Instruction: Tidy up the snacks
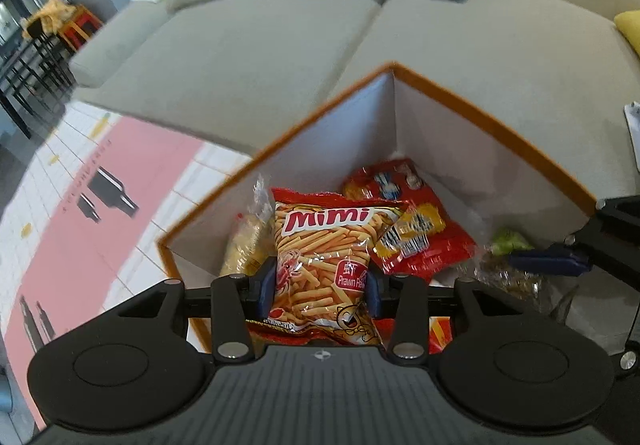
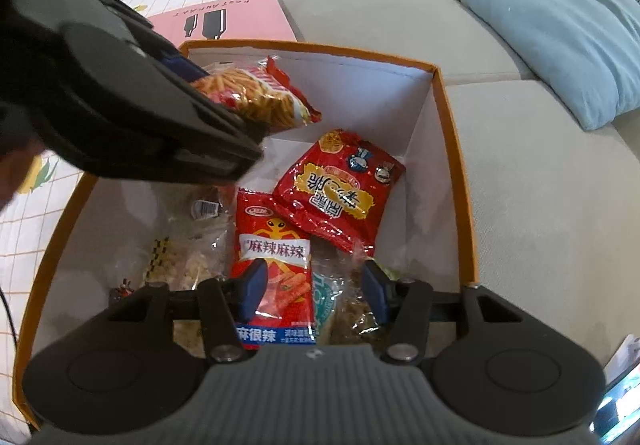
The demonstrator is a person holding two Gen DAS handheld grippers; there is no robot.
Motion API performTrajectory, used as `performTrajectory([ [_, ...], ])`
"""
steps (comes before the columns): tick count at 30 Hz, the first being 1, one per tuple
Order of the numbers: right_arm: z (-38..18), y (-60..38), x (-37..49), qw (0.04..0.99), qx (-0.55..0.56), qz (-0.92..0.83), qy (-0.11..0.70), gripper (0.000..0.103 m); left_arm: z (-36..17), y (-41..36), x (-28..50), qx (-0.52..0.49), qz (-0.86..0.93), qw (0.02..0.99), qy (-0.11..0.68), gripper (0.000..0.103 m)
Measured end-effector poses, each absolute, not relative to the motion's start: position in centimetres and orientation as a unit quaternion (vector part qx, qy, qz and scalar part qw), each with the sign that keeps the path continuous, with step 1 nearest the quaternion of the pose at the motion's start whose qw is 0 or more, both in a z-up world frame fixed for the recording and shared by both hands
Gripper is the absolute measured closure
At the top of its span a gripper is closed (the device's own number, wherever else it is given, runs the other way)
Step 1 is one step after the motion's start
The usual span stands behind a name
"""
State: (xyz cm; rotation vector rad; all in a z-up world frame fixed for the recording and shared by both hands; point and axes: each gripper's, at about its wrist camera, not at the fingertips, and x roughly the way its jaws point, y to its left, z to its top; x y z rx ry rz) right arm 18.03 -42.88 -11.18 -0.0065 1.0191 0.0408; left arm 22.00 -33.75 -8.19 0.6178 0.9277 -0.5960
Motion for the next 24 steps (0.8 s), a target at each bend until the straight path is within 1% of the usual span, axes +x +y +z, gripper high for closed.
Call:
performTrajectory([
  [2, -11.4, -42.9, 18.0, 0.871, -0.003, 0.019, 0.49, 0.052, -8.7, -33.5, 22.4, 0.285, -0.283, 0.796, 0.453, 0.047],
  [4, -11.5, -42.8, 18.0, 0.869, -0.004, 0.019, 0.494, 0.052, -9.0, -33.2, 22.6, 0.281, -0.282, 0.79, 0.465, 0.037],
  [6, -11.7, -42.8, 17.9, 0.867, -0.005, 0.019, 0.498, 0.052, -8.8, -32.8, 22.9, 0.272, -0.287, 0.786, 0.475, 0.033],
  [12, -11.7, -42.5, 18.2, 0.86, -0.005, 0.023, 0.509, 0.051, -7.3, -31.6, 23.1, 0.229, -0.308, 0.777, 0.498, 0.033],
  [16, -10.6, -42.4, 18.1, 0.86, 0.016, 0.021, 0.509, 0.044, -5.3, -30.1, 22.2, 0.206, -0.318, 0.783, 0.492, 0.033],
  [19, -9.3, -42.1, 17.9, 0.865, 0.018, 0.012, 0.502, 0.04, -3.6, -28.9, 21.1, 0.192, -0.323, 0.792, 0.481, 0.033],
  [24, -6.4, -40.3, 16.9, 0.875, -0.003, 0.015, 0.484, 0.038, 0.0, -26.2, 18.7, 0.186, -0.316, 0.821, 0.437, 0.033],
])
